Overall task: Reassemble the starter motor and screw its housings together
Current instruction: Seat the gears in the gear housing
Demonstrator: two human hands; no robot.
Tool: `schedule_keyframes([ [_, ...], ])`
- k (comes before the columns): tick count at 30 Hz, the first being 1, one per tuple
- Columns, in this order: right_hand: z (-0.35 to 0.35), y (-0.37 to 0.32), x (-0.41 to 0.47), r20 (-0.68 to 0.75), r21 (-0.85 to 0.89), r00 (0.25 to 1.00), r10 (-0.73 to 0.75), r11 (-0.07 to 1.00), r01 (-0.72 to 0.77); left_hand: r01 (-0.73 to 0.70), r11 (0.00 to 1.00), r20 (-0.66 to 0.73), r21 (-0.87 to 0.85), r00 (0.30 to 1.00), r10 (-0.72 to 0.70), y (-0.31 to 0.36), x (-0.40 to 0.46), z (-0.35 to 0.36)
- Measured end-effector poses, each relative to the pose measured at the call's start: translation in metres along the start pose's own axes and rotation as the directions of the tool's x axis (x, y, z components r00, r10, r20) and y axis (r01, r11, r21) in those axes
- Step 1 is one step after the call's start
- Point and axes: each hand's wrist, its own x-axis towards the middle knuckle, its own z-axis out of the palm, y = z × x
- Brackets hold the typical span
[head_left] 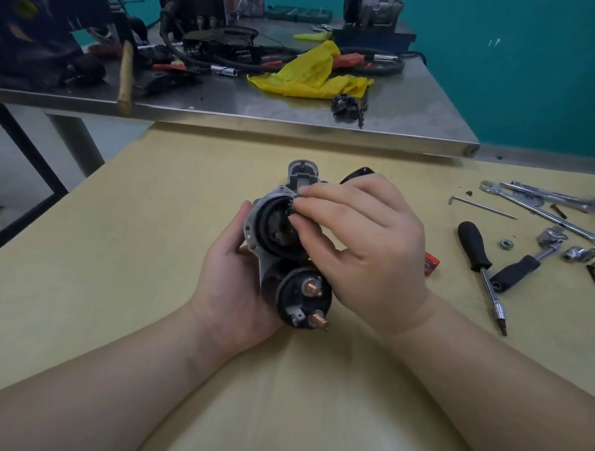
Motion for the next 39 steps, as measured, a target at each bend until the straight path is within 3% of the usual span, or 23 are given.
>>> schedule_keyframes([
  [6, -0.005, 0.008, 0.004, 0.065, -0.014, 0.99, -0.123, 0.992, 0.124, 0.045, 0.999, -0.02, 0.018, 0.999, -0.044, -0.003, -0.001, 0.008],
  [20, -0.008, 0.009, -0.004, 0.157, -0.014, 0.982, -0.109, 0.994, 0.113, 0.076, 0.996, -0.051, -0.04, 0.996, -0.078, -0.004, 0.001, 0.004],
  [26, -0.01, 0.005, -0.005, 0.181, -0.06, 0.973, -0.145, 0.986, 0.158, 0.024, 1.0, -0.044, 0.02, 0.999, -0.023, -0.003, 0.001, 0.006],
  [29, -0.011, 0.005, -0.002, 0.204, -0.002, 0.974, -0.103, 0.994, 0.105, 0.012, 1.0, -0.052, 0.023, 0.999, -0.011, -0.003, 0.002, 0.004],
  [33, -0.01, 0.003, 0.002, 0.179, 0.103, 0.981, 0.069, 0.991, -0.088, 0.013, 0.999, -0.054, 0.047, 0.998, -0.011, -0.003, 0.003, 0.005],
  [39, -0.01, -0.001, 0.001, 0.175, 0.107, 0.978, 0.114, 0.985, -0.134, 0.013, 1.0, -0.03, 0.026, 0.999, -0.012, -0.005, 0.005, 0.002],
])
